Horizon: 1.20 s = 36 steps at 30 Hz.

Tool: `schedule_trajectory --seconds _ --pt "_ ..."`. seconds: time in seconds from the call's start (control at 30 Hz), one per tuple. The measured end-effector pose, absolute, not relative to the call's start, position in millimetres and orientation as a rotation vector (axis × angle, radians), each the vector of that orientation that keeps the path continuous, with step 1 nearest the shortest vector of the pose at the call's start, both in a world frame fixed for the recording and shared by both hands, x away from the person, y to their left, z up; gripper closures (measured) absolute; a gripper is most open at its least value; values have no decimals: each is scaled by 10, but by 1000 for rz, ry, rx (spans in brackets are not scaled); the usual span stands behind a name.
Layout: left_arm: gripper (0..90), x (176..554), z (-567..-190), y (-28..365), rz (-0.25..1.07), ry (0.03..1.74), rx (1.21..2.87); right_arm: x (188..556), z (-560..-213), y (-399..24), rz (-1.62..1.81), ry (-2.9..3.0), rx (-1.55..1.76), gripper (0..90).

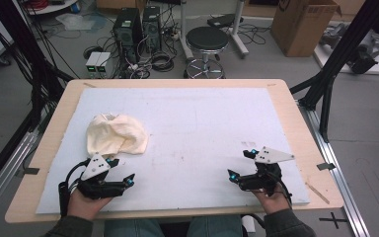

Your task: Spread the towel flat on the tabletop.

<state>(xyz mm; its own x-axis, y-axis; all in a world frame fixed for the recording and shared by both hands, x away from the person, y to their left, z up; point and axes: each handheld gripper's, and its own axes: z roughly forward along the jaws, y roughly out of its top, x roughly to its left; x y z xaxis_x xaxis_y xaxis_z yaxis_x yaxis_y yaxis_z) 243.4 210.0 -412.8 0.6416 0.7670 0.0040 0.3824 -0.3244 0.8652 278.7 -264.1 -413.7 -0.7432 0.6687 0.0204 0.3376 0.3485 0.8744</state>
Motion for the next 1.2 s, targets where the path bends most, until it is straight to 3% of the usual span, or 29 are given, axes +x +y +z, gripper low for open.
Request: schedule_trajectory --seconds 1.2 --pt "254 2396 -3996 2202 532 909 1882 2801 -4127 -2645 1346 2276 857 102"
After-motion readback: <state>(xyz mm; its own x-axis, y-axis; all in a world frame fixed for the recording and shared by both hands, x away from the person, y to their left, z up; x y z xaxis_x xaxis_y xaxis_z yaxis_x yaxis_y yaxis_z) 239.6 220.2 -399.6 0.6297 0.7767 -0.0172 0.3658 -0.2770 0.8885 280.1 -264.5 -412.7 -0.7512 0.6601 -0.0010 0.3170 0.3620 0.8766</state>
